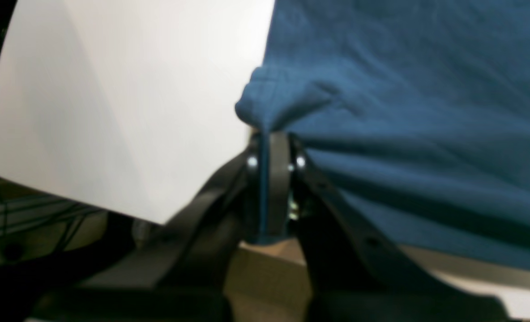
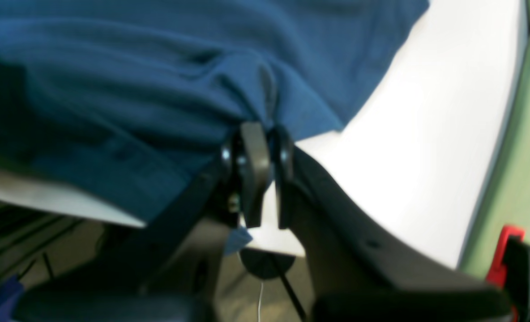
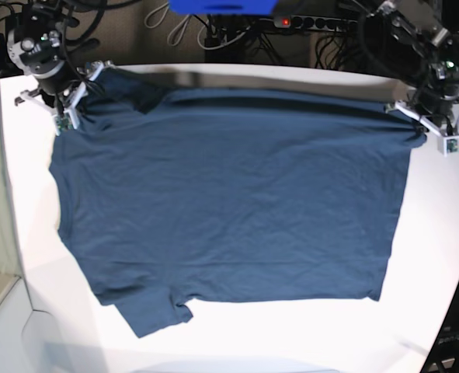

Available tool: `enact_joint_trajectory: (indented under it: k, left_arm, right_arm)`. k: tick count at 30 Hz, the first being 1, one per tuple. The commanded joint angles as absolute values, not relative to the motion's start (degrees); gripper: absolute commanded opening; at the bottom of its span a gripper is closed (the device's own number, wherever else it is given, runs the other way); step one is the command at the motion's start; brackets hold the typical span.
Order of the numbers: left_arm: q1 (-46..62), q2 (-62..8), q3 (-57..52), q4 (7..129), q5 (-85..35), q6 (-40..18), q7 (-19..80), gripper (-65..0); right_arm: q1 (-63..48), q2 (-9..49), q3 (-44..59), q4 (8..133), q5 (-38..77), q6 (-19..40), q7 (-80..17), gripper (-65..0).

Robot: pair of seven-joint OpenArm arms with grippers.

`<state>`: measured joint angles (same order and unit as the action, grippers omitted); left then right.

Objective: Layout the t-shirt on the table in an organized manner, then fold the t-shirt properly
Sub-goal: 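Lift the collar edge with both grippers and pull it taut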

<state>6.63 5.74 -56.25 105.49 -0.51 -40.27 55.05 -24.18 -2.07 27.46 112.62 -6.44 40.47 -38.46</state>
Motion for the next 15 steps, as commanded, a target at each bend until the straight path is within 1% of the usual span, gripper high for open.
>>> enact_joint_trajectory:
  k: [1, 8, 15]
  left_arm:
    - [5.76, 5.32, -56.40, 106.24, -1.10, -40.00, 54.02, -64.5]
    - [2.42, 5.32, -56.40, 105.80, -1.19, -40.00, 53.93, -64.5]
    - [-3.12, 5.23, -56.40, 100.18, -1.19, -40.00, 53.67, -64.5]
  right_arm:
    - [-23.78, -1.63, 27.74, 113.71, -6.20, 40.00, -37.93, -60.9]
    - [-20.35, -1.63, 28.00, 113.63, -6.29, 40.00, -37.93, -60.9]
    - [-16.75, -1.63, 27.74, 113.19, -6.37, 40.00, -37.93, -60.9]
